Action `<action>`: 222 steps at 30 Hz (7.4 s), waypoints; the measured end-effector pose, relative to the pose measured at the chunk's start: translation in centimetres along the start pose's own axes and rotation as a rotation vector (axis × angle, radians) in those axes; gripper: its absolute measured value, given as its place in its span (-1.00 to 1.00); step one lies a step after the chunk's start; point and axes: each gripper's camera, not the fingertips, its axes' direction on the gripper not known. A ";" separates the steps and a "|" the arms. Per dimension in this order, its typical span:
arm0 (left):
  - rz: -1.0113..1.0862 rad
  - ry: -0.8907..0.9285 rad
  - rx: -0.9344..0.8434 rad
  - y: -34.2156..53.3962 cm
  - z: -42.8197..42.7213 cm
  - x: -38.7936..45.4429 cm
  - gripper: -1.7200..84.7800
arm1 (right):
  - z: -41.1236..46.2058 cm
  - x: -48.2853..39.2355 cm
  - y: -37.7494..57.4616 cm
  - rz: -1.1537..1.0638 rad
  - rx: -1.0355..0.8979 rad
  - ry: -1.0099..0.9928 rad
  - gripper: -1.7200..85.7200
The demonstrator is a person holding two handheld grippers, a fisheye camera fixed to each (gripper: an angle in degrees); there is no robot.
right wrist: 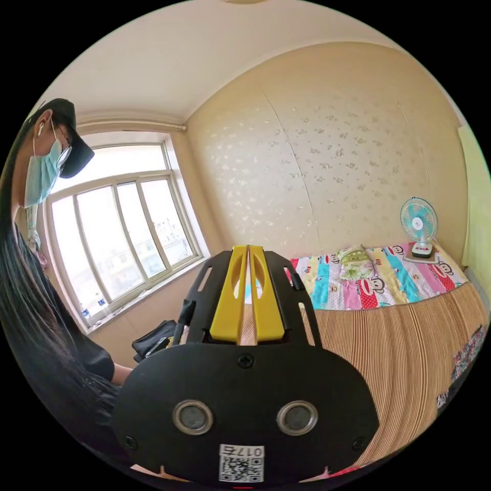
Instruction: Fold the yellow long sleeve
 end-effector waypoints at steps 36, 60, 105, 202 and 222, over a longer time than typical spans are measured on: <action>1.412 1.128 0.138 37.0 -23.2 26.5 -0.64 | -12.8 -10.1 21.2 -0.370 -0.104 -0.061 -0.88; 1.107 1.132 0.381 40.5 -23.0 35.2 -0.89 | -25.6 -5.0 11.3 -0.468 0.062 -0.078 -0.91; 0.606 0.594 0.659 6.3 -32.0 30.2 -0.83 | -20.4 39.9 -56.7 0.107 -0.549 0.224 -0.87; -0.055 0.975 0.081 6.4 -31.4 -3.1 -0.72 | -13.8 43.3 -25.1 0.064 -0.671 -0.236 -0.92; 0.079 0.358 -0.285 12.9 -10.6 -5.2 -0.57 | -38.2 51.0 -14.9 0.572 -1.260 0.109 -0.66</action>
